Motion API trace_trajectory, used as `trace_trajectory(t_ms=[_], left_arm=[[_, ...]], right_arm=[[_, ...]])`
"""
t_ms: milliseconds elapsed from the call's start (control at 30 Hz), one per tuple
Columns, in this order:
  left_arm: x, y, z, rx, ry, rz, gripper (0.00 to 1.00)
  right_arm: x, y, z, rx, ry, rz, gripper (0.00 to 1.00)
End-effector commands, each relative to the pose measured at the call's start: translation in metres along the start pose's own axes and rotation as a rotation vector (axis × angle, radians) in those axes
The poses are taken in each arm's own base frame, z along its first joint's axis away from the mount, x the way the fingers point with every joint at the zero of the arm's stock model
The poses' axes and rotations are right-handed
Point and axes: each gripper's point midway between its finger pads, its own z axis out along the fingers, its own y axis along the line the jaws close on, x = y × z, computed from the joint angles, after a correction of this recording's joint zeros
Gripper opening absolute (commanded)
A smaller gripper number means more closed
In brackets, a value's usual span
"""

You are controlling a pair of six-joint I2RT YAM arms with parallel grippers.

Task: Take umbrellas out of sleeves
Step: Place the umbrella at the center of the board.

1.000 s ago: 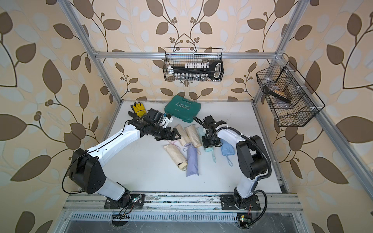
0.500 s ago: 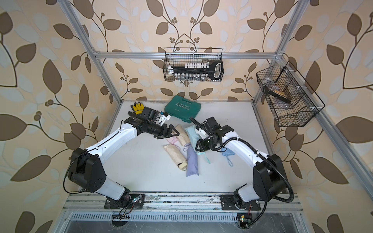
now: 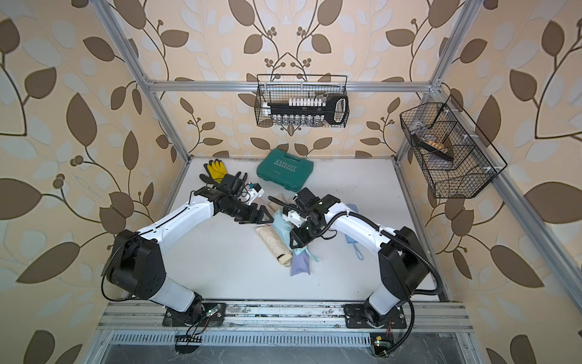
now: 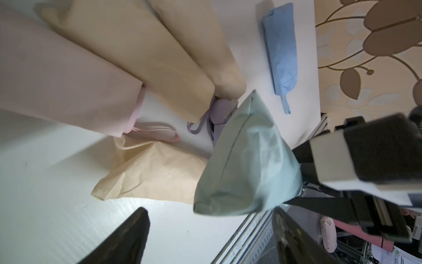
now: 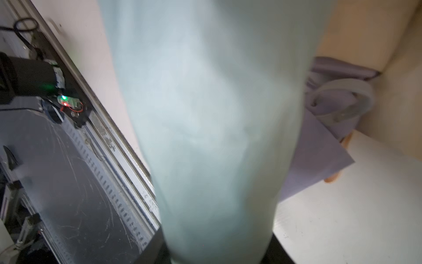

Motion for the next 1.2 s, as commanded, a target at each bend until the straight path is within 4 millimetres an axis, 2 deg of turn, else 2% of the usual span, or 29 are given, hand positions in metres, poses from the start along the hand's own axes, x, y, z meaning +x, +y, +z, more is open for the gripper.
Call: trace_trajectory(t_ms=[0,133,233,333,467,600,667,733,800,867,933,1033,1167], left_arm=[[0.007,0.017,-0.002,-0.073,0.002,0.005,0.85],[0.018,0.035,0.005,-0.132,0.022,-0.044,0.85],[0.027,0.042,0.016,-0.125,0.05,-0.074,0.85],[0.028,0.049,0.023,-0.129,0.05,-0.093,0.85],[0.02,0.047,0.027,-0.107,0.039,-0.104,0.85],[0.008,0.043,0.029,-0.088,0.023,-0.095,0.85],[0.003,0.043,0.03,-0.086,0.021,-0.087,0.85],[-0.004,0.041,0.03,-0.085,0.02,-0.075,0.85],[-0.011,0.038,0.028,-0.082,0.01,-0.062,0.85],[-0.017,0.034,0.025,-0.077,0.0,-0.046,0.85],[-0.021,0.033,0.026,-0.073,0.003,-0.038,0.85],[-0.026,0.033,0.03,-0.063,0.019,-0.038,0.84],[-0.031,0.03,0.029,-0.062,0.016,-0.029,0.83]], right_arm=[[0.004,0.0,0.007,0.065,0.065,-0.09,0.27],[0.0,-0.007,0.017,0.118,0.083,-0.122,0.27],[-0.003,-0.01,0.02,0.151,0.093,-0.151,0.32],[-0.004,-0.013,0.021,0.174,0.1,-0.164,0.44],[-0.004,-0.014,0.012,0.192,0.071,-0.154,0.61],[-0.009,-0.016,-0.015,0.217,-0.019,-0.054,0.76],[-0.013,-0.017,-0.034,0.187,-0.09,0.072,0.77],[-0.013,-0.022,-0.057,0.1,-0.171,0.278,0.77],[-0.013,-0.012,-0.076,-0.001,-0.266,0.398,0.76],[-0.009,-0.003,-0.085,-0.104,-0.329,0.509,0.76],[-0.003,0.005,-0.086,-0.225,-0.348,0.622,0.73],[0.006,0.015,-0.081,-0.327,-0.361,0.695,0.7],[0.029,0.016,-0.066,-0.341,-0.314,0.746,0.65]])
